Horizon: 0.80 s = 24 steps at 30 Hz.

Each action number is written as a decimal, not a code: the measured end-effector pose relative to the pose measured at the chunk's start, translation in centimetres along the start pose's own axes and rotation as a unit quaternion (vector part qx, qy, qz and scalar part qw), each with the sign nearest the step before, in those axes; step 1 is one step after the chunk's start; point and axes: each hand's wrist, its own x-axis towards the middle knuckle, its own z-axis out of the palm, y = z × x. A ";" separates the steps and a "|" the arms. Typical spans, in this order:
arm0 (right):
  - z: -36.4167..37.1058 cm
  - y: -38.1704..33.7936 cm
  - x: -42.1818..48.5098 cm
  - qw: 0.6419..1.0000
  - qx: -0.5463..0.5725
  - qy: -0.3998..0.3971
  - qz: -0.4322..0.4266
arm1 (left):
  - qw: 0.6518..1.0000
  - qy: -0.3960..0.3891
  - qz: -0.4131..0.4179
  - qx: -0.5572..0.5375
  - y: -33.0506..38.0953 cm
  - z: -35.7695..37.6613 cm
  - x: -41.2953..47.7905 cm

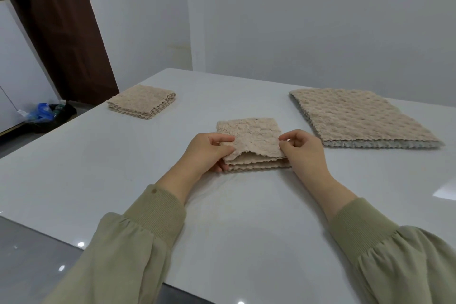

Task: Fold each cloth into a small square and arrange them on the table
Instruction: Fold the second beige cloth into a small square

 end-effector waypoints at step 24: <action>-0.8 0.6 0.4 0.967 -0.232 -0.066 -0.078 | 0.844 -0.074 0.251 0.469 -1.4 0.8 1.3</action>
